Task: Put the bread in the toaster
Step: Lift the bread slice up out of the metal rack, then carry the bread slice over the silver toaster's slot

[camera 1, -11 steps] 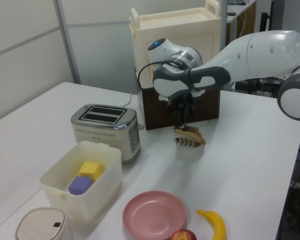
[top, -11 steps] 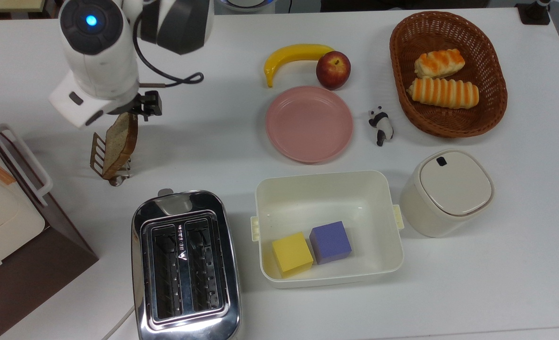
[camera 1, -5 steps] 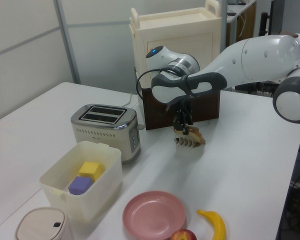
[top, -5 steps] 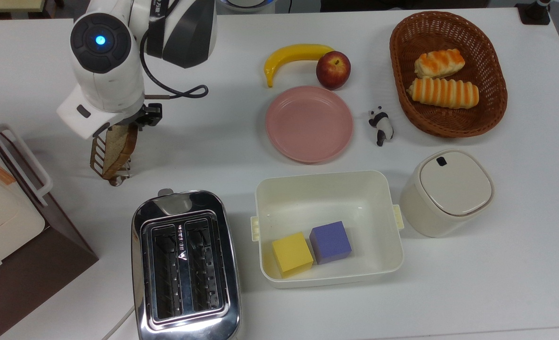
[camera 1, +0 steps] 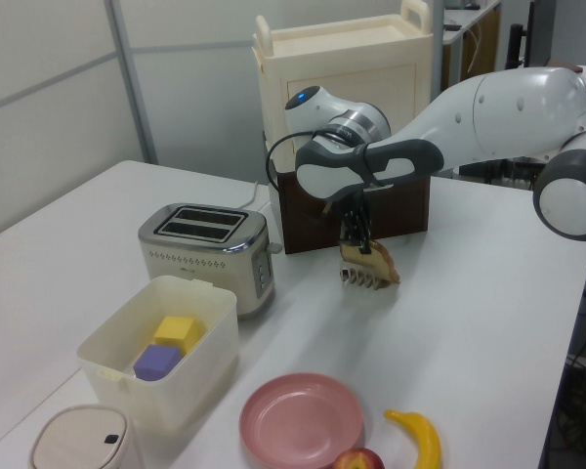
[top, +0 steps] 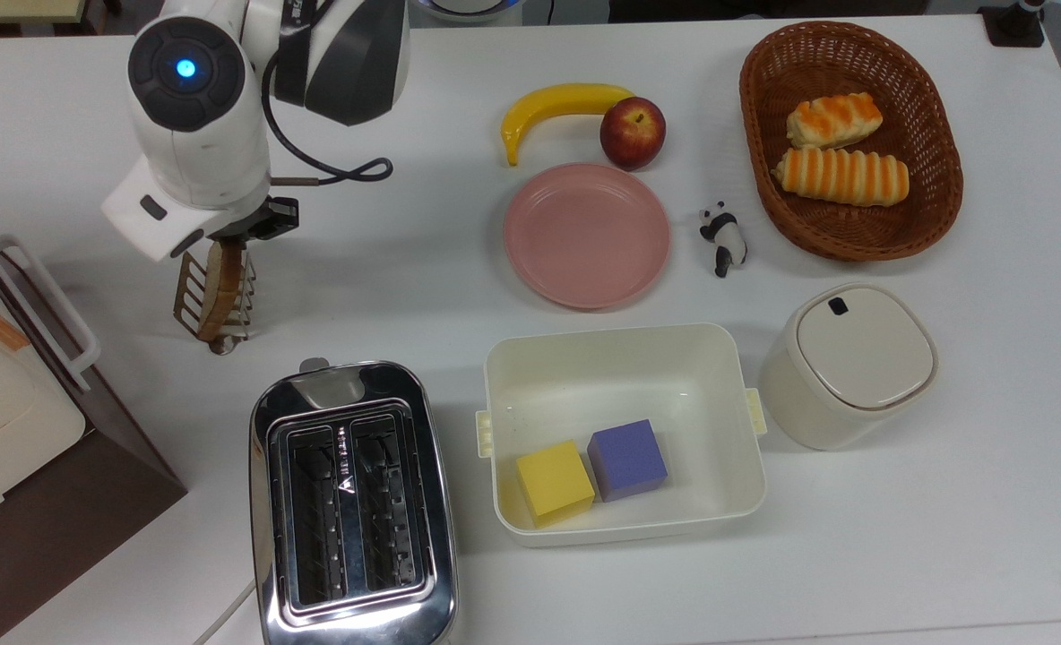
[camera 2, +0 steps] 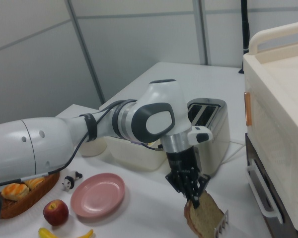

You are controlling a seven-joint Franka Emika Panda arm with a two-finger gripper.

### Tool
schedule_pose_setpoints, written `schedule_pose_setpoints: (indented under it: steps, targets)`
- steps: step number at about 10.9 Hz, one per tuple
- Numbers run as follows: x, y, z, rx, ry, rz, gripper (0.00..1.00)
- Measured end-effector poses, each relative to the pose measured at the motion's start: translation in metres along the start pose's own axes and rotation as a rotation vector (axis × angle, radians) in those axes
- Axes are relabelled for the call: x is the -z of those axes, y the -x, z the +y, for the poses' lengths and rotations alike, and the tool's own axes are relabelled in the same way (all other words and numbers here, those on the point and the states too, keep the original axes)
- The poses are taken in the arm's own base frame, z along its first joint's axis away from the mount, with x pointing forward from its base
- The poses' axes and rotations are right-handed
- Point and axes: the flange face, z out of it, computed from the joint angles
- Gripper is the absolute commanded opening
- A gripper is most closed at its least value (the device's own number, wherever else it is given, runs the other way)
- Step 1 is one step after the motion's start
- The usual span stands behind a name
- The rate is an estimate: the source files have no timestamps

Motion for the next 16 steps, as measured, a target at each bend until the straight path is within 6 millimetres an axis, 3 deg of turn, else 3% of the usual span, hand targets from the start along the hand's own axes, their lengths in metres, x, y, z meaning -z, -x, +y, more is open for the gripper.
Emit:
schedule_pose_setpoints:
  steps: [8, 12, 16]
  targets:
    - [0.092, 0.021, 0.022, -0.045, 0.034, 0.161, 0.00]
    - [0.137, 0.006, 0.020, -0.102, -0.110, 0.456, 0.00]
    - [0.167, -0.004, 0.020, -0.149, -0.165, 0.673, 0.00]
